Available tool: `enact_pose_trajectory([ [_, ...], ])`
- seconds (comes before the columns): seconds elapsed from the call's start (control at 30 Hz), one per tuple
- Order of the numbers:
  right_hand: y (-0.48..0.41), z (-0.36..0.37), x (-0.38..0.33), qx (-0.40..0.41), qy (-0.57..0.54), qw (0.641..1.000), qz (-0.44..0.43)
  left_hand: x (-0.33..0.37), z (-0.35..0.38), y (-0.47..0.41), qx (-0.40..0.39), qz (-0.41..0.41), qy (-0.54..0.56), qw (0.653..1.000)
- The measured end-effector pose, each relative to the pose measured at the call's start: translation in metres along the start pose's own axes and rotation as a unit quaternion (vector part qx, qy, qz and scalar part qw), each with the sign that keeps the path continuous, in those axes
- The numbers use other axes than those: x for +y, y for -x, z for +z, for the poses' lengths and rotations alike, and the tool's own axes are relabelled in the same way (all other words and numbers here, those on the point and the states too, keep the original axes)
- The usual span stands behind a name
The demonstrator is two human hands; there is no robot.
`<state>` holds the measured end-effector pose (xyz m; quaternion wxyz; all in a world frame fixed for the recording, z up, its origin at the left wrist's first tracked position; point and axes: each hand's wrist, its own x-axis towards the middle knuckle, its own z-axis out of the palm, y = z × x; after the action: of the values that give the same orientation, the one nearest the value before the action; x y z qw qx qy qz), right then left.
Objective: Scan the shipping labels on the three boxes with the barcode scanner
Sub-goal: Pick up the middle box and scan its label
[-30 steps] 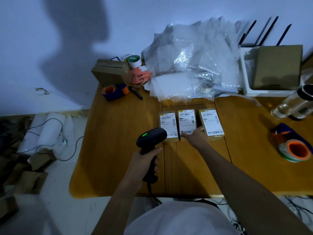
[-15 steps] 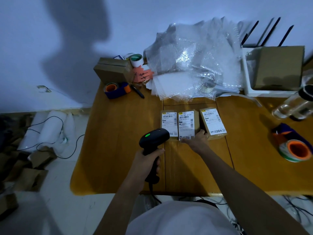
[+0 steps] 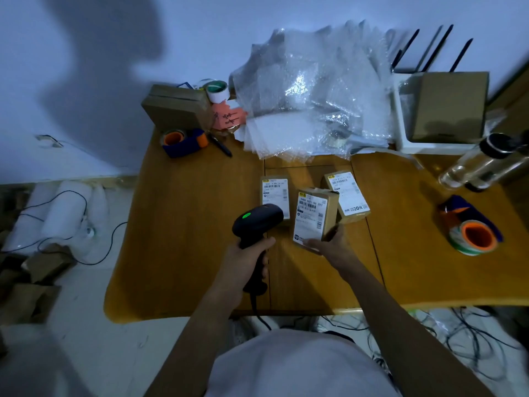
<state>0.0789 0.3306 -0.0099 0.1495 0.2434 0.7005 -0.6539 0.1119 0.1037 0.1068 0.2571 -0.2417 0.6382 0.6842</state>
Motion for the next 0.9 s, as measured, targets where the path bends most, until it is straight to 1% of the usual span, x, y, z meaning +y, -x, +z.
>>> enact_pose_trajectory([
  [0.13, 0.010, -0.001, -0.003, -0.025, -0.033, 0.999, -0.010, 0.001, 0.006, 0.002, -0.014, 0.024, -0.022, 0.999],
  [0.27, 0.014, 0.002, -0.004, -0.022, -0.020, 1.000, -0.006, 0.006, 0.004, 0.003, -0.026, 0.084, -0.083, 0.993],
  [0.43, 0.018, 0.002, -0.009, -0.022, -0.025, 0.999, -0.014, 0.024, -0.005, 0.006, -0.036, 0.121, -0.087, 0.988],
  [0.53, 0.019, 0.003, -0.010, -0.021, -0.030, 0.999, -0.015, 0.032, -0.007, 0.011, -0.037, 0.121, -0.095, 0.987],
  [0.67, 0.020, 0.004, -0.012, -0.010, -0.031, 0.999, -0.022, 0.031, -0.010, 0.017, -0.055, 0.098, -0.108, 0.988],
  [0.9, 0.022, 0.001, -0.014, -0.021, -0.028, 0.999, -0.038, 0.023, -0.008, 0.020, -0.056, 0.089, -0.070, 0.992],
])
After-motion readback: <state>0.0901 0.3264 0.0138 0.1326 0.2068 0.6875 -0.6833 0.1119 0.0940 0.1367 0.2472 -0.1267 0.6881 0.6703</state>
